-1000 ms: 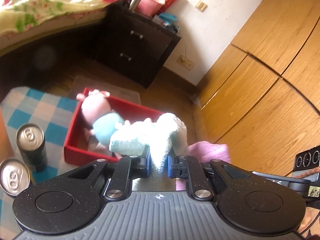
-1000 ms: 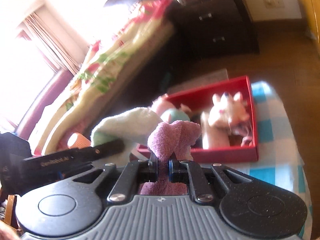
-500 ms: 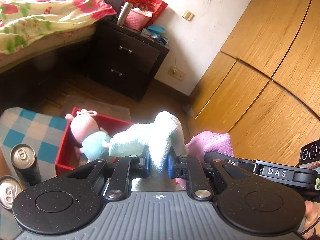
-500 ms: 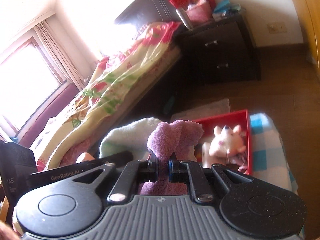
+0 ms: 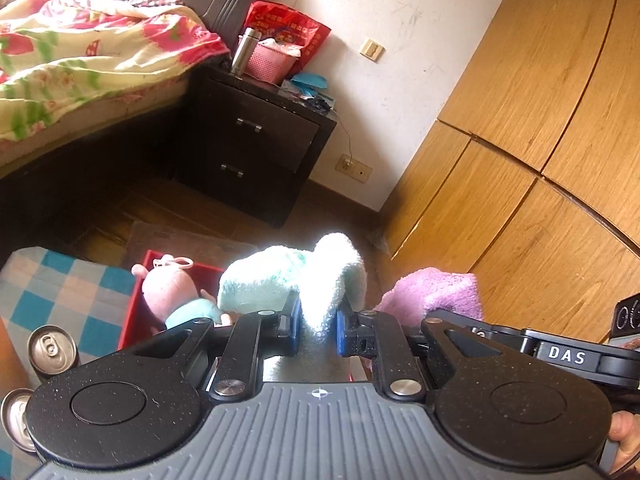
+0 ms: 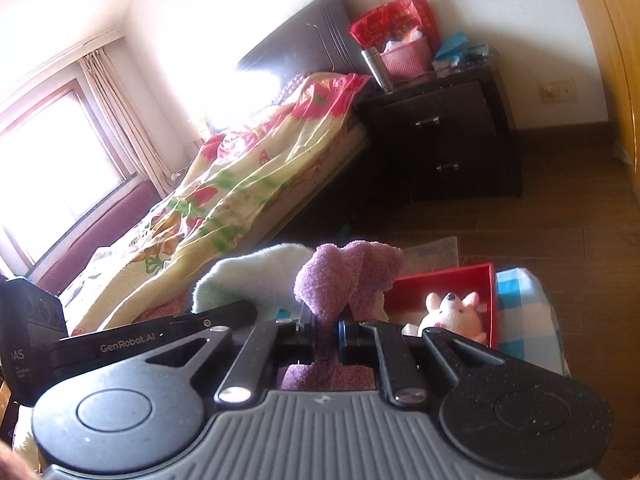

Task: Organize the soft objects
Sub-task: 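Carry the towel in the left tool and cloth in the right tool above the box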

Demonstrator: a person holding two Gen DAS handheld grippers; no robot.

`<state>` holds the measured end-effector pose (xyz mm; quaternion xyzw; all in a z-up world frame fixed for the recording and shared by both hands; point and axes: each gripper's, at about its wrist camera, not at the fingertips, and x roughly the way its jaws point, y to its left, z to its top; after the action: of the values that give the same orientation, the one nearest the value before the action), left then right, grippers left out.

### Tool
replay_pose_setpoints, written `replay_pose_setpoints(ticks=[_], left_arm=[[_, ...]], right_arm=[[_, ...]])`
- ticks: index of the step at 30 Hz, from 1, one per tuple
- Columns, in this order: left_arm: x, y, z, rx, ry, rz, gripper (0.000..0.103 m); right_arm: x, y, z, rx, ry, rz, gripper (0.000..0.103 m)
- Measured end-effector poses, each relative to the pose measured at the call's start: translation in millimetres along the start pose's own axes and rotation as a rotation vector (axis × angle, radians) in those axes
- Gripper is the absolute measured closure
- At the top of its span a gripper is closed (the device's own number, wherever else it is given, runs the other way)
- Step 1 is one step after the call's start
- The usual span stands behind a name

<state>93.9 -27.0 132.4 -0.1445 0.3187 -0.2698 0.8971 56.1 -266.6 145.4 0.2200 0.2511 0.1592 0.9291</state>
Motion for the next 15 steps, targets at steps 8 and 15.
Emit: replay_pose_setpoints(ticks=[8,15], left_arm=[[13,-5,9,0.023,0.001,0.004,0.088],[27,-6,20,0.047,-0.008,0.023,0.088]], right_arm=[[11,-1,7,-0.015,-0.003,-0.019,0.103],[23,1,16,-0.056,-0.025,-0.044,0.103]])
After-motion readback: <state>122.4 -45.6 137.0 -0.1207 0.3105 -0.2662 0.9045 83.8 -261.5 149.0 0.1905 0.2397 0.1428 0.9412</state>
